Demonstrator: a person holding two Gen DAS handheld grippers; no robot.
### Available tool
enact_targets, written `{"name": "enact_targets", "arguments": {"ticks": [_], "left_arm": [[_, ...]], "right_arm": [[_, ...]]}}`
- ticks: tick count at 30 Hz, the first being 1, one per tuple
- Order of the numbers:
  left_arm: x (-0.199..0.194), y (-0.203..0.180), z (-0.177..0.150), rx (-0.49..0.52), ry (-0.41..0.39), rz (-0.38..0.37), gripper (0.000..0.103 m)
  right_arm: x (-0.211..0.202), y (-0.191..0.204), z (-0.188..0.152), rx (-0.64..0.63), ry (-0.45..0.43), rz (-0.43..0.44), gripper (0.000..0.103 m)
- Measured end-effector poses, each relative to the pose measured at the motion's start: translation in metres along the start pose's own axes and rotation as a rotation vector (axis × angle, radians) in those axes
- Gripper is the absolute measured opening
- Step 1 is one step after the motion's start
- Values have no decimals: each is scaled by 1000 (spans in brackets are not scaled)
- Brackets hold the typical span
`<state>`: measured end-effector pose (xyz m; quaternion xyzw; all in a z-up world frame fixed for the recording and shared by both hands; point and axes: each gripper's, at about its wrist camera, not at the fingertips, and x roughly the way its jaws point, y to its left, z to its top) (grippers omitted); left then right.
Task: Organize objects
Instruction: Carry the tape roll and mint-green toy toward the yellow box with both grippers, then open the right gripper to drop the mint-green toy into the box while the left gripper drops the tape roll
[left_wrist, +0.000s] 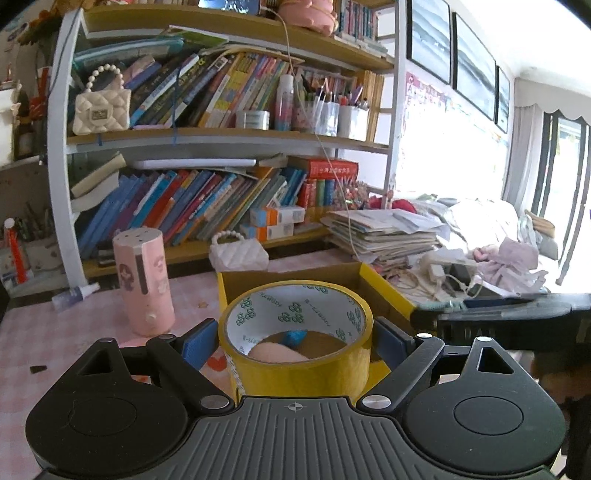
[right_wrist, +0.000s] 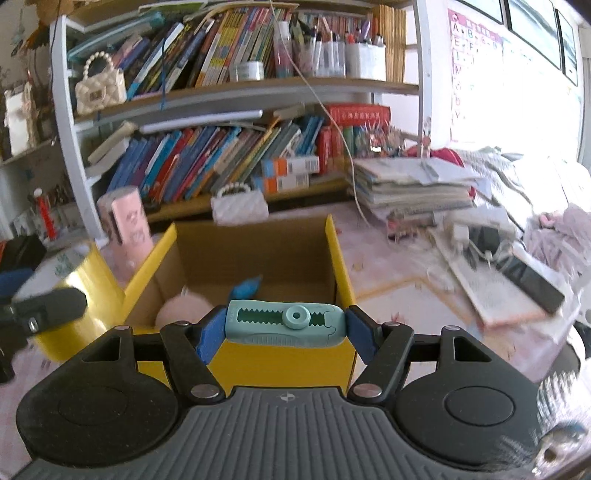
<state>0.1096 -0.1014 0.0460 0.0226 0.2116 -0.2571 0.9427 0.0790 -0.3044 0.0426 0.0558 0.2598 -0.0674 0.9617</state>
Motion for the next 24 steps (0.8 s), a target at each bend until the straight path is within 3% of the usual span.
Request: {"name": "enact_targets", "arguments": {"ticks": [9, 24], "left_arm": [[53, -15, -4, 33, 80, 13, 90], [105, -19, -8, 63, 197, 41, 90]], "right_arm": [[51, -15, 35, 65, 32, 84, 66], [147, 3, 45, 34, 279, 218, 66]]}}
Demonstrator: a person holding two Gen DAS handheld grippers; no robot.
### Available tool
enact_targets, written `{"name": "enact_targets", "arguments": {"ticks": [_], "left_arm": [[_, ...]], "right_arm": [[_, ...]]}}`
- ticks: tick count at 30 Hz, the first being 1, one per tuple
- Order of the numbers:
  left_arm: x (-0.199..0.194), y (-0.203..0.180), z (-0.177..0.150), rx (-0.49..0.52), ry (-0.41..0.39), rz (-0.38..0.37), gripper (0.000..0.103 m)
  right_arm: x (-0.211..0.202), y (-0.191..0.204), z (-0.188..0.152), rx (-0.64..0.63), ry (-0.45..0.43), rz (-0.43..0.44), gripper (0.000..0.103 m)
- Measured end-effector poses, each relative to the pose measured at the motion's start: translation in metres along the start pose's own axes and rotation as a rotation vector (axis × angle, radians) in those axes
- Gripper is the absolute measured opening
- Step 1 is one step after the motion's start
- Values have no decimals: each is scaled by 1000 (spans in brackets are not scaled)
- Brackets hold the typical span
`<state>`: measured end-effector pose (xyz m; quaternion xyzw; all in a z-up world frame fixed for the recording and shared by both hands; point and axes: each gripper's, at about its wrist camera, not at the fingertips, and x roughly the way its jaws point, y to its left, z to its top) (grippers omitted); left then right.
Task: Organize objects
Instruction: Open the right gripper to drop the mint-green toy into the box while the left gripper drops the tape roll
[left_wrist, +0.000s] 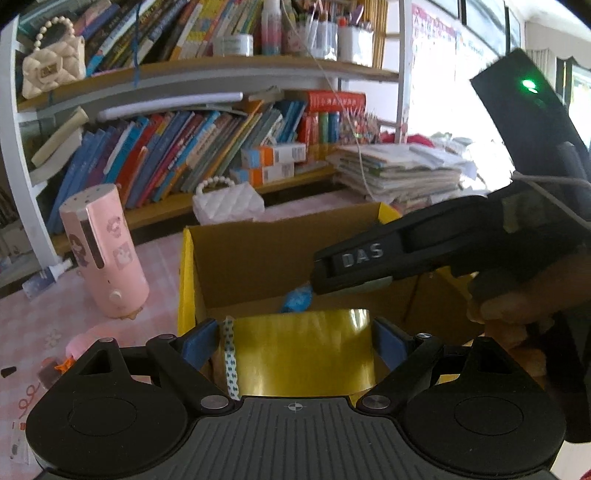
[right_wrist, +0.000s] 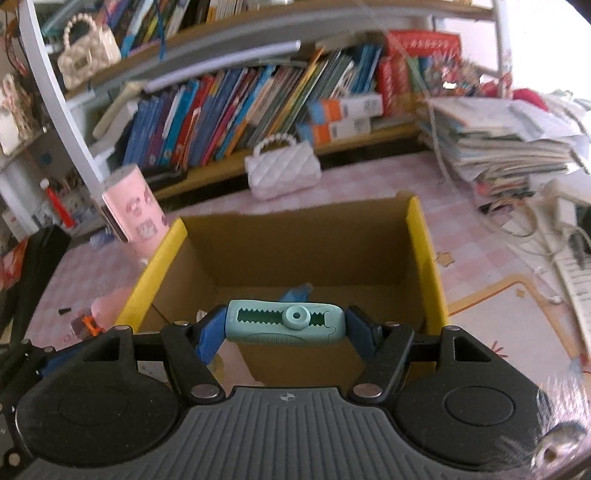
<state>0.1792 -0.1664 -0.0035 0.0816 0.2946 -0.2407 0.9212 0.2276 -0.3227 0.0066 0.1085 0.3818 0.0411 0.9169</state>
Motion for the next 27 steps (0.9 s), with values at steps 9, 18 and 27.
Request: {"name": "enact_targets", "arguments": {"ticks": [9, 18, 27], "left_arm": [[2, -9, -5, 67, -8, 11, 90], [-4, -7, -6, 50, -37, 27, 91], [-26, 4, -2, -8, -101, 51, 96]], "right_arm": [[43, -6, 6, 39, 181, 43, 66], [61, -17, 7, 104, 280, 38, 67], [59, -16, 7, 84, 270, 34, 75]]}}
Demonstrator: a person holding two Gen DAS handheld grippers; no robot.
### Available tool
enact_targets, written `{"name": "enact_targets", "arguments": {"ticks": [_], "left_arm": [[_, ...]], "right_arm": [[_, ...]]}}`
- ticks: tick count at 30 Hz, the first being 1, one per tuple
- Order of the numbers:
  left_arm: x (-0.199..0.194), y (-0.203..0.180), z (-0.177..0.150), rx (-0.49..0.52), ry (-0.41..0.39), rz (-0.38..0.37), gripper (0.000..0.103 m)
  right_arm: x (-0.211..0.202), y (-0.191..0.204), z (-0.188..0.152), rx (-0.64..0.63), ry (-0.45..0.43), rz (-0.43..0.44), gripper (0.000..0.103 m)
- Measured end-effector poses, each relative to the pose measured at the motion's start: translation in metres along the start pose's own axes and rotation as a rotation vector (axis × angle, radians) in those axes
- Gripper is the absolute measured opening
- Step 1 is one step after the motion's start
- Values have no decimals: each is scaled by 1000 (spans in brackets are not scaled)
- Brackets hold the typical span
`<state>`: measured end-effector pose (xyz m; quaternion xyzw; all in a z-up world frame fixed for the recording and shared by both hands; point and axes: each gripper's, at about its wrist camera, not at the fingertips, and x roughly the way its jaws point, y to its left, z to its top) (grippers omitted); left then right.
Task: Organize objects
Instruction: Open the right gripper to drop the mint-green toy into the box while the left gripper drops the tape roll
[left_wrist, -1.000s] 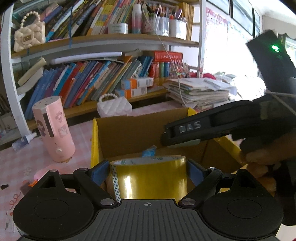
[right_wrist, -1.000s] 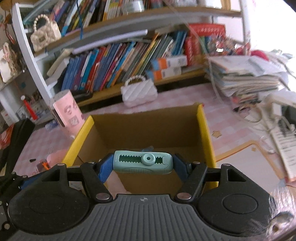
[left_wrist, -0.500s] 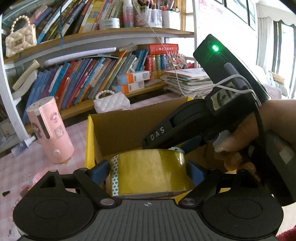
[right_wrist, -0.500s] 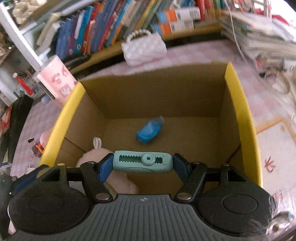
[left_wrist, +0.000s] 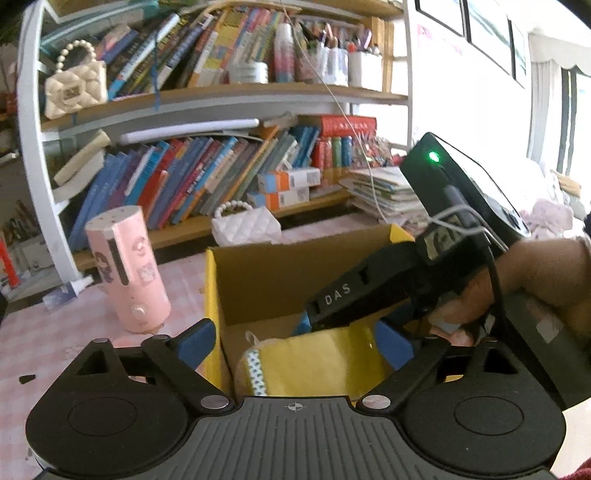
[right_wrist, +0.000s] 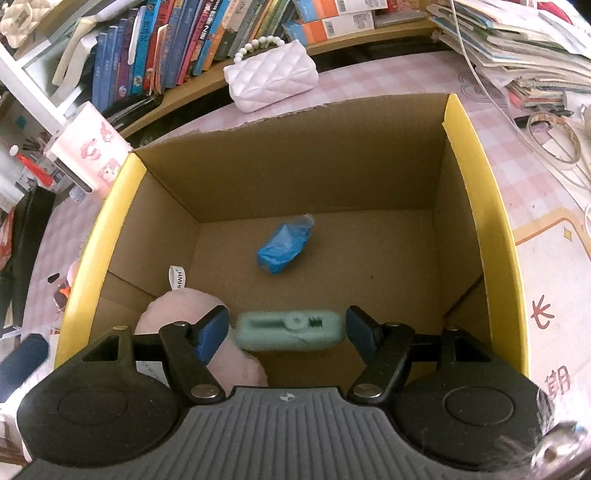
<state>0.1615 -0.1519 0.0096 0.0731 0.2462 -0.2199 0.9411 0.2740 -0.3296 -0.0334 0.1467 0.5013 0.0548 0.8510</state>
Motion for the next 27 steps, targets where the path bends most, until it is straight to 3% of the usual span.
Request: {"name": "enact_targets", "arguments": {"ticks": [8, 12, 20, 27], "left_arm": [[-28, 6, 6, -35, -77, -4, 97], [-45, 11, 6, -62, -111, 2, 97], [-79, 26, -2, -118, -166, 30, 98], [-98, 39, -17, -170, -155, 38, 98]], "right_arm": [[-29, 14, -13, -52, -114, 31, 77], [-56, 21, -26, -77, -231, 24, 77], [-117, 27, -64, -111, -539, -106, 77], [-147, 22, -103, -75, -649, -214, 77]]}}
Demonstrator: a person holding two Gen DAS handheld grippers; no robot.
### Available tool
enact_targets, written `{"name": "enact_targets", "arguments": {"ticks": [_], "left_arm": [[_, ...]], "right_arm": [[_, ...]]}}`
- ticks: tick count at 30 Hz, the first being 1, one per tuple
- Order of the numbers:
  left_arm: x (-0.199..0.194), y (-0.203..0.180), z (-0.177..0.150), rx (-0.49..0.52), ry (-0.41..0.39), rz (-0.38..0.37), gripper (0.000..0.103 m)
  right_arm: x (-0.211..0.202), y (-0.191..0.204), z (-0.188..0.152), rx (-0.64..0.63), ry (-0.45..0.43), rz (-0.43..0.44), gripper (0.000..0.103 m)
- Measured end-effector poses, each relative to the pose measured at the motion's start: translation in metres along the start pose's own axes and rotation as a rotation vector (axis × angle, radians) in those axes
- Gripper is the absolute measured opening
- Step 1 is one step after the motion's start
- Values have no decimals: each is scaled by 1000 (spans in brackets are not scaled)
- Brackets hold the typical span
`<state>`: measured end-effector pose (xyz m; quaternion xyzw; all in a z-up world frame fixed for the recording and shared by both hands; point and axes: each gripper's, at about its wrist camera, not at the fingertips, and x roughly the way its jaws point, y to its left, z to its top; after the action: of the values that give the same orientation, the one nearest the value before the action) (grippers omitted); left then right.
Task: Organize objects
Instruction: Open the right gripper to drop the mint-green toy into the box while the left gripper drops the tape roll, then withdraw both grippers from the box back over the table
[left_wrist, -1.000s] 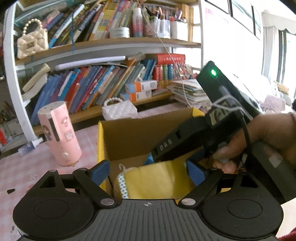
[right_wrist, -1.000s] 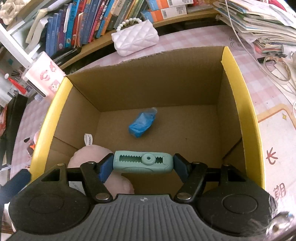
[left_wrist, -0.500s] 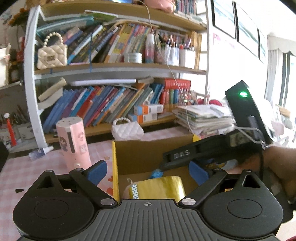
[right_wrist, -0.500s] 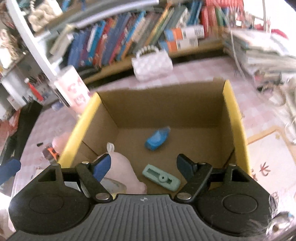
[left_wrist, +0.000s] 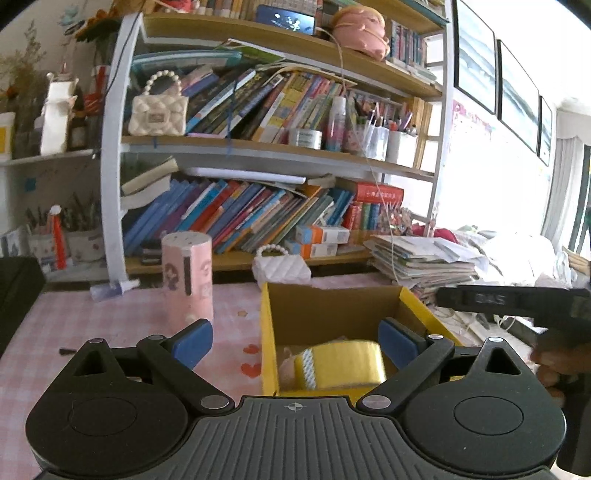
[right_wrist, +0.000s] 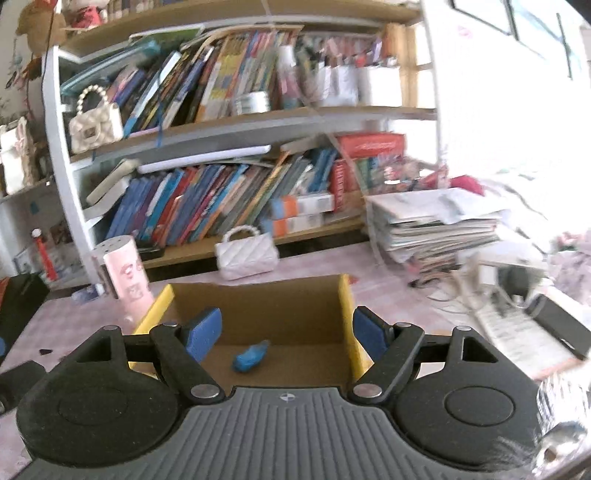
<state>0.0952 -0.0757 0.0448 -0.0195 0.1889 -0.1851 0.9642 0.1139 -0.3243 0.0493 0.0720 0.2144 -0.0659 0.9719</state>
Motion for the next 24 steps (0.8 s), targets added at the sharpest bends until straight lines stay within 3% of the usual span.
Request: {"name": "enact_targets", "arguments": {"ticks": [6, 11, 18, 24], "left_arm": [[-17, 9, -15, -8, 33, 10, 98], [-28, 19, -34, -4, 119, 60, 98], [-51, 32, -64, -12, 233, 112, 98], [-73, 43, -78, -4, 276, 134, 98]], "right_arm": [[-26, -1, -30, 15, 49, -91, 77], [-39, 13, -61, -20, 136, -114, 77], [-57, 51, -103, -118, 233, -102, 78], [-69, 79, -131, -160, 315, -56, 81]]}}
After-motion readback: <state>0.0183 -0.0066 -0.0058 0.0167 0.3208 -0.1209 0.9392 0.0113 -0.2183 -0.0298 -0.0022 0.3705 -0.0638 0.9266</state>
